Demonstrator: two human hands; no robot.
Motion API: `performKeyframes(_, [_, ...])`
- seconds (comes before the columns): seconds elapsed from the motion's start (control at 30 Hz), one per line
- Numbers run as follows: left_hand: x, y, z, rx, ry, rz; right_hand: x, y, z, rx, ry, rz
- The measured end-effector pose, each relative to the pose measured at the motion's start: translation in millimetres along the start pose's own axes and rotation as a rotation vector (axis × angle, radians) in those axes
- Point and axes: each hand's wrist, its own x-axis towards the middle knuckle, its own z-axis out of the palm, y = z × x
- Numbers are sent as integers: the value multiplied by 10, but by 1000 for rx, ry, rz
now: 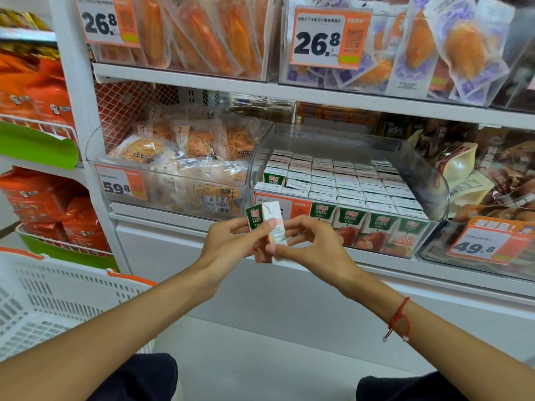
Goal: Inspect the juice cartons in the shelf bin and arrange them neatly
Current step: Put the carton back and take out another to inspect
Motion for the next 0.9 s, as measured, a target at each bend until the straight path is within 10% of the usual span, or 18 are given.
performKeyframes(0.4, [-40, 25, -13, -57, -140, -17, -8, -5, -254, 354, -460, 230])
performKeyframes(0.9, [-14, -13, 52, 188, 85, 75, 24, 29, -44, -33, -17, 84])
